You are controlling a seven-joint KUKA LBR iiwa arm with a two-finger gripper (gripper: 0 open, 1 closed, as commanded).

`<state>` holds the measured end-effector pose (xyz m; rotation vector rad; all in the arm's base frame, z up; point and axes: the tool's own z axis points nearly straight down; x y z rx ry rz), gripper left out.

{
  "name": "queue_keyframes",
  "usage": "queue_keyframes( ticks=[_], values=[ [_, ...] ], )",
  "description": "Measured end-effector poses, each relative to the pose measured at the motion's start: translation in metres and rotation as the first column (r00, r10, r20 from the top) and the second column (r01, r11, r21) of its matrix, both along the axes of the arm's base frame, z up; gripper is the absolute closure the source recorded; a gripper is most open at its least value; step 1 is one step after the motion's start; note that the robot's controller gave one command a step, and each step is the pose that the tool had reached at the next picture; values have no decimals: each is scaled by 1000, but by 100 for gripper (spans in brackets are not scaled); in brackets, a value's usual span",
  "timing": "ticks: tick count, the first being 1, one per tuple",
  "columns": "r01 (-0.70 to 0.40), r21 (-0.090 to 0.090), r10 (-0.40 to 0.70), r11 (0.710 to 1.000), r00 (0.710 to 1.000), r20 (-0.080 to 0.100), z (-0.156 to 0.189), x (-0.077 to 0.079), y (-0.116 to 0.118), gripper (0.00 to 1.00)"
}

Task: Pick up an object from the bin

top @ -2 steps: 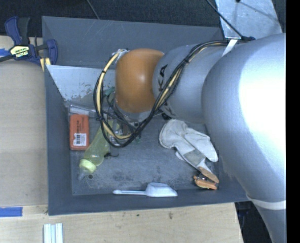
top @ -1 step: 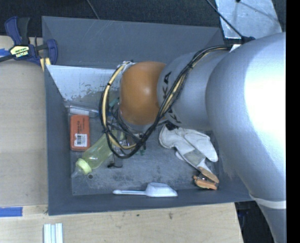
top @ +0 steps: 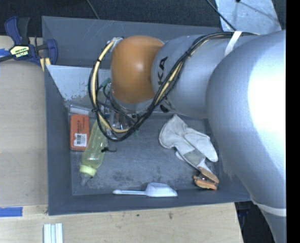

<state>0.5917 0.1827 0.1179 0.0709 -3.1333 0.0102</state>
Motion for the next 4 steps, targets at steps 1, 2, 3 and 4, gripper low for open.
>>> queue_keyframes(
  ticks=[1,2,3,4],
  values=[
    [4,2,-4,1000,1000,7,13,9,10,0],
    [34,12,-34,999,999,17,20,23,15,0],
    [-60,7,60,998,998,14,-11,-19,-18,0],
    [26,6,-26,1000,1000,8,-47,6,-8,100]
  ],
)
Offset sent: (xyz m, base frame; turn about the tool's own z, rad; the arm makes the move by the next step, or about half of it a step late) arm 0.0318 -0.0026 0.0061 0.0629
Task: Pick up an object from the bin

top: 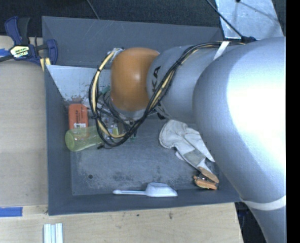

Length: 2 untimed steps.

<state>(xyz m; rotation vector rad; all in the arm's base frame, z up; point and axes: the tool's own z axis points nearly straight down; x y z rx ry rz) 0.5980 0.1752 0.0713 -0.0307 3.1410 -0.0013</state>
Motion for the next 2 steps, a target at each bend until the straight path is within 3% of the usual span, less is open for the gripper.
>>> queue_keyframes(
  ticks=[1,2],
  values=[
    [0,0,0,1000,1000,0,0,0,0,100],
    [-23,-2,23,1000,1000,-8,39,-11,-5,100]
  ],
)
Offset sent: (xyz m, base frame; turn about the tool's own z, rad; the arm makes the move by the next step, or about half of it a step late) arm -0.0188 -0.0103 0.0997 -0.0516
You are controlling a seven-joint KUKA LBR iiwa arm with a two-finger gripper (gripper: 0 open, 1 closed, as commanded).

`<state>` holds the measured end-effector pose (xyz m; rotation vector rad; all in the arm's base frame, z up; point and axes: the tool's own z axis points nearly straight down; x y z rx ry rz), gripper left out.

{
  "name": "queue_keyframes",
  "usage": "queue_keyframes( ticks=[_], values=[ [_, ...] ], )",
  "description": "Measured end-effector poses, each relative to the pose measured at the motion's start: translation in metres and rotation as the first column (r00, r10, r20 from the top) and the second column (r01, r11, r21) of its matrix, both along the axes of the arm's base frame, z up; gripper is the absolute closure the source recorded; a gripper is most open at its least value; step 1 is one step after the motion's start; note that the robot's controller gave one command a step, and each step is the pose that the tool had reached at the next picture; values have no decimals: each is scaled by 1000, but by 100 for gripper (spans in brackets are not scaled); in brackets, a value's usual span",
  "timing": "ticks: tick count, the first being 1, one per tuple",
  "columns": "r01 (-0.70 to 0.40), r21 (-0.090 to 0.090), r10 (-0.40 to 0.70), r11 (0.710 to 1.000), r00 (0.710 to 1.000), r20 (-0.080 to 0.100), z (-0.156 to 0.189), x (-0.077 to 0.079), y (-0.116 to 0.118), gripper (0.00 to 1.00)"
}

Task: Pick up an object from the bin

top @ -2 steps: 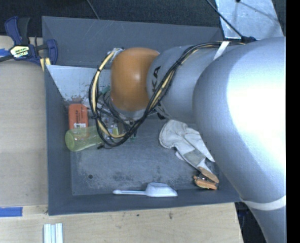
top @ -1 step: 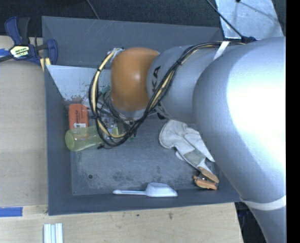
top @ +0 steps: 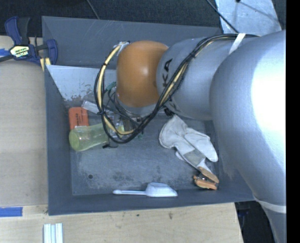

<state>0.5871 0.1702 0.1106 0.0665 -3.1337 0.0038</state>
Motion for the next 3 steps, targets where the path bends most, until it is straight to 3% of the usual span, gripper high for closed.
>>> queue_keyframes(
  ticks=[1,2,3],
  values=[
    [96,5,-97,995,995,14,35,18,5,100],
    [235,-1,-235,972,972,1,70,9,3,100],
    [11,3,-11,1000,1000,10,121,14,-8,100]
  ],
)
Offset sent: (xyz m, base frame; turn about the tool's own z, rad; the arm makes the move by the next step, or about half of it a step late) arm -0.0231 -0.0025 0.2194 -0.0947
